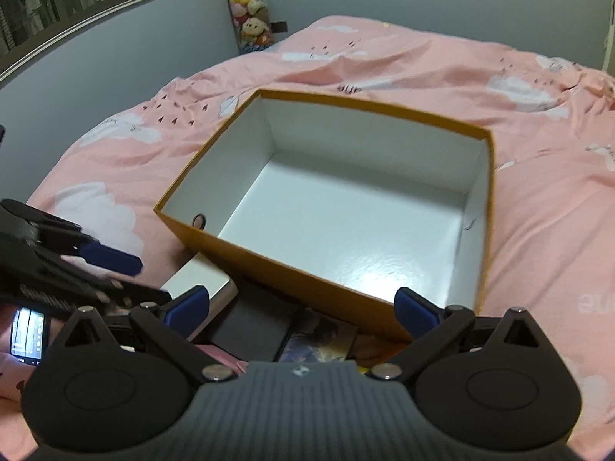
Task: Organize objects
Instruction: 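Grasp the white glasses case beside the box with the left gripper, then lift the white glasses case with the left gripper while the right gripper grasps the gold box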
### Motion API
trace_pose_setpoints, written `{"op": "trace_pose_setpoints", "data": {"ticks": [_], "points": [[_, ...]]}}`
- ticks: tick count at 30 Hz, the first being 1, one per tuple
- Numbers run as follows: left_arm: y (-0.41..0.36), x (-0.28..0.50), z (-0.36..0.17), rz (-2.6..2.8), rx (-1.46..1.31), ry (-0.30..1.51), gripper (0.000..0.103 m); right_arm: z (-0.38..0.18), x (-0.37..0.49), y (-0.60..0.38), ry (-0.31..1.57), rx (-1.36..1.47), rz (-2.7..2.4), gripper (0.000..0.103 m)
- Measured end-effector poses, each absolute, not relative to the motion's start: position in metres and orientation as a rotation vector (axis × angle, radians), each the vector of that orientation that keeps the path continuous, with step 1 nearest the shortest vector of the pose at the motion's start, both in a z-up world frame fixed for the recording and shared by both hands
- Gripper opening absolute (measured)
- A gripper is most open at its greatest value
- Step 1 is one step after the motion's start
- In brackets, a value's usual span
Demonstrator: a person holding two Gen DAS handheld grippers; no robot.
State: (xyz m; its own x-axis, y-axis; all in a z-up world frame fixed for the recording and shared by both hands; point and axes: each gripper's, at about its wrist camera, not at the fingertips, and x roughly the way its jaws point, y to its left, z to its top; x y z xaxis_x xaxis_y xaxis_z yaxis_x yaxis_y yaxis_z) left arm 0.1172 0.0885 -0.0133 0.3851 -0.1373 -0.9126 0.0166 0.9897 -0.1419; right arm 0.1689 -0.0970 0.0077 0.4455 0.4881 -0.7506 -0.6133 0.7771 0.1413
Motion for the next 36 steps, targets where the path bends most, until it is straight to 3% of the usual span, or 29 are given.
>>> {"op": "trace_pose_setpoints", "data": {"ticks": [10, 25, 27, 36], "points": [[0.087, 0.112, -0.039, 0.049, -0.148, 1.218, 0.075, -0.012, 0.184, -0.094, 0.959, -0.141, 0.704, 0.102], [0.081, 0.095, -0.042, 0.065, -0.17, 1.088, 0.069, -0.021, 0.182, -0.074, 0.972, -0.219, 0.776, 0.1], [0.085, 0.093, -0.036, 0.06, -0.181, 1.07, 0.069, -0.02, 0.181, -0.072, 0.969, -0.237, 0.799, 0.09], [0.111, 0.076, -0.006, 0.039, -0.266, 0.982, 0.068, -0.013, 0.176, -0.048, 0.924, -0.403, 0.946, 0.076]]}}
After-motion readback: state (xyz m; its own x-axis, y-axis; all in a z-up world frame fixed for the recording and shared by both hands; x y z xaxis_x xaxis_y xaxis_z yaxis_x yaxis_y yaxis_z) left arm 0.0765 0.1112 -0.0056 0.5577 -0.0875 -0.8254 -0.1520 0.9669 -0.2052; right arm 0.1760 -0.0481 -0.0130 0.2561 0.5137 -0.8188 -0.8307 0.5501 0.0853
